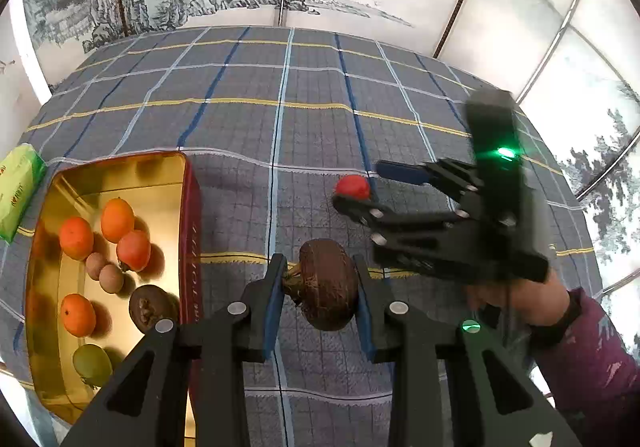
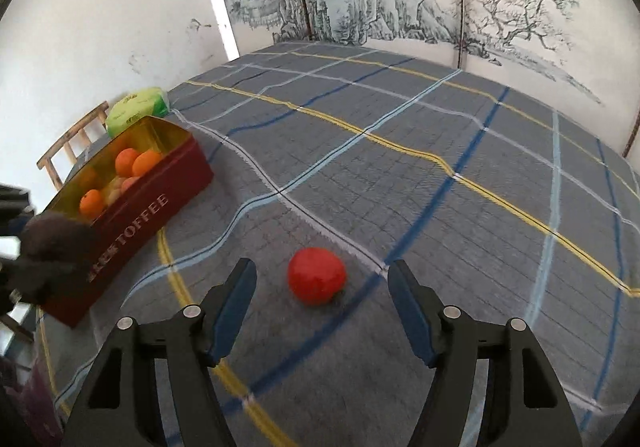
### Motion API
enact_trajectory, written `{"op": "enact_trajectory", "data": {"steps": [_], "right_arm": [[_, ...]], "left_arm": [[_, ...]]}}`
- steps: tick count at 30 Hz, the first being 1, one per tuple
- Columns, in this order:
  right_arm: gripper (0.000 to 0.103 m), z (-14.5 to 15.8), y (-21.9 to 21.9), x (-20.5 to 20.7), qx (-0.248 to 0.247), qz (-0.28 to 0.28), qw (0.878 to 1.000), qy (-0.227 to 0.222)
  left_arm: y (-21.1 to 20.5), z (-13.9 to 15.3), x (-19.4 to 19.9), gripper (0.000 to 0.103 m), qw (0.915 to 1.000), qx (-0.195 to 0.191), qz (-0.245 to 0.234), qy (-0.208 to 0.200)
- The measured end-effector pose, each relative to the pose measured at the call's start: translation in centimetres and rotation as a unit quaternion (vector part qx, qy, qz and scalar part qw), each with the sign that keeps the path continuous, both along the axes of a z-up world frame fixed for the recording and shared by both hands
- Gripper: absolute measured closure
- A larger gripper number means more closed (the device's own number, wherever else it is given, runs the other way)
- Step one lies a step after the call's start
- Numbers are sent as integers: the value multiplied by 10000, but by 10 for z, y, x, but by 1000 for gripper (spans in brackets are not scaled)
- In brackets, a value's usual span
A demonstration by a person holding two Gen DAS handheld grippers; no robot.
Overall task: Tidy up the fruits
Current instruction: 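Grasp red tomato on cloth with right tool while left tool holds dark brown fruit, then carry dark brown fruit over gold tin with left tool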
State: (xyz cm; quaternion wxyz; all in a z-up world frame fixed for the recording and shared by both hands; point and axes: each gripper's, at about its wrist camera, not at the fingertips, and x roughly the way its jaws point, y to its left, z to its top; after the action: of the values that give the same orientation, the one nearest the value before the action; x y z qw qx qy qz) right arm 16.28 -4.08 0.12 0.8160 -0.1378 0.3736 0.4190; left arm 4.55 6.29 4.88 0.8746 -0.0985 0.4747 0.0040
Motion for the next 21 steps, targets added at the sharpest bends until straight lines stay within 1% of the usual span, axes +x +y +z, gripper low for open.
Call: {"op": "enact_trajectory", "data": {"steps": [1, 2, 3, 4, 6, 8, 9, 10, 11, 13, 16, 18, 21], "right_arm": [[47, -3, 3, 2, -66, -21, 10000, 18], [54, -9, 11, 7, -240, -44, 9996, 105], [61, -8, 13, 8, -277, -92, 9996, 14], [71, -8, 12, 9, -327, -87, 9994, 99], [71, -7, 11, 10, -325, -148, 9992, 157], [71, -1, 3, 0, -240, -343, 9991, 59], [71, 1, -2, -2, -170, -422, 9989, 91], [71, 3, -14, -5, -19, -672, 9975, 222], [71, 4, -22, -7, 35, -894, 9957, 250], [71, 2, -40, -9, 44, -1383, 9900, 279], [71, -6, -57, -6, 6, -1885, 9810, 460], [71, -6, -61, -6, -46, -2026, 9784, 402], [71, -5, -56, -7, -126, -2137, 9761, 366]], "left_arm": [[0, -1, 0, 75, 10000, -23, -4, 1], [0, -1, 0, 75, 10000, -45, -10, 6], [0, -3, 0, 75, 10000, -62, -17, 20], [0, -3, -1, 75, 10000, -64, -19, 28], [-1, -5, -3, 75, 10000, -42, -17, 43], [-1, -4, -6, 75, 10000, -34, -2, 26], [-2, -3, -9, 75, 10000, -30, 12, 1], [-2, -3, -12, 75, 10000, 3, 25, -16], [-3, -2, -14, 75, 10000, 52, 37, -27], [-5, -1, -21, 75, 9999, 98, 46, -55], [-9, 2, -31, 75, 9997, 219, 14, -104], [-12, 5, -40, 75, 9992, 362, -5, -179], [-14, 6, -50, 75, 9988, 442, 0, -226]]}}
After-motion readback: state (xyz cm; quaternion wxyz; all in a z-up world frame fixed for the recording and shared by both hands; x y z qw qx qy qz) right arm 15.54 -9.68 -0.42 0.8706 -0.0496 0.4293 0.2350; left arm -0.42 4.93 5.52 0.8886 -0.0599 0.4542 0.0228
